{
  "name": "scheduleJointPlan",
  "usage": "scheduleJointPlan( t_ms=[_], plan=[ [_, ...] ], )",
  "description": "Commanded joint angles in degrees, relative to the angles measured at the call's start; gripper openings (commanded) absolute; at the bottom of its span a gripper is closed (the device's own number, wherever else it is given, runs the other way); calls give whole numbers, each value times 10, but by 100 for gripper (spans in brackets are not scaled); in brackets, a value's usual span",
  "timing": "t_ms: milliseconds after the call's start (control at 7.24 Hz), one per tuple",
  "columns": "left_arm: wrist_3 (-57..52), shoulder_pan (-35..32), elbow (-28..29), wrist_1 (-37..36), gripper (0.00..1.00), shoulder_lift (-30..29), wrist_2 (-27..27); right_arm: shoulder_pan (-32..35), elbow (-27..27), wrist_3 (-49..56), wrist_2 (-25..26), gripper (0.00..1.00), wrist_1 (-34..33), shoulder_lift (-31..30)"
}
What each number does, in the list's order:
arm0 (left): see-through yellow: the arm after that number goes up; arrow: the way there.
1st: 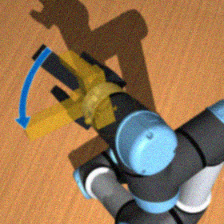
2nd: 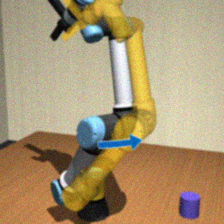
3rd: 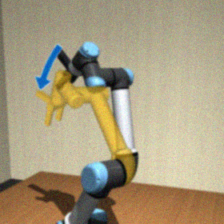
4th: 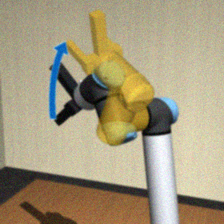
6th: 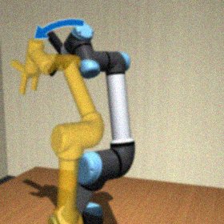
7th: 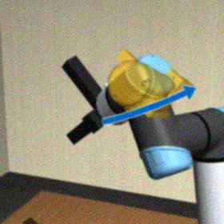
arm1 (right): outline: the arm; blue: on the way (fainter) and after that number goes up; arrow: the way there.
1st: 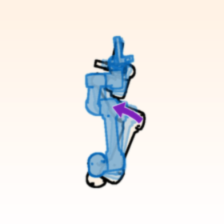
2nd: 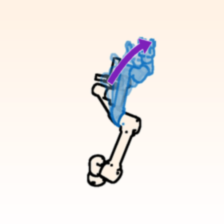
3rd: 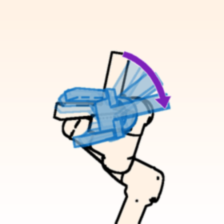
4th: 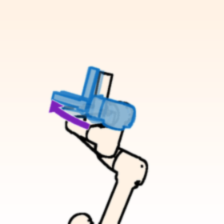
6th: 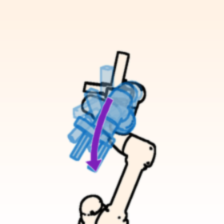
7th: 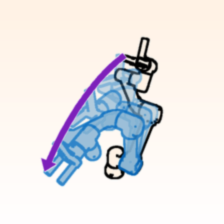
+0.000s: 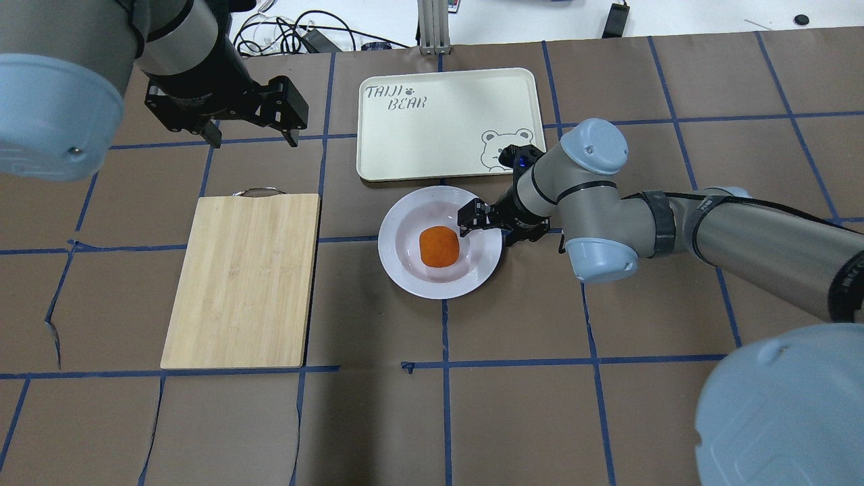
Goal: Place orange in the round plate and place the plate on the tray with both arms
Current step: 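Close the right gripper on the rim of the white bowl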
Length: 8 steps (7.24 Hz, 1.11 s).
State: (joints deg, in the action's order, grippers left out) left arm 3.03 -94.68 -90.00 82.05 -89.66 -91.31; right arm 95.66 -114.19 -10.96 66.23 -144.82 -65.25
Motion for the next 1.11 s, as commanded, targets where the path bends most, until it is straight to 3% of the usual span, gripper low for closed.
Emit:
scheduleJointPlan(
  t_ms=[0, 553, 967],
  plan=[
    [-13, 0, -3, 1, 100, 3, 8, 1, -4, 0, -3, 90, -5, 6],
    [-23, 1, -4, 2, 100, 3, 10, 8, -2, -1, -4, 81, -7, 8],
    [-22, 0, -4, 2, 100, 4, 17, 8, -2, 0, -1, 63, -7, 7]
  ],
)
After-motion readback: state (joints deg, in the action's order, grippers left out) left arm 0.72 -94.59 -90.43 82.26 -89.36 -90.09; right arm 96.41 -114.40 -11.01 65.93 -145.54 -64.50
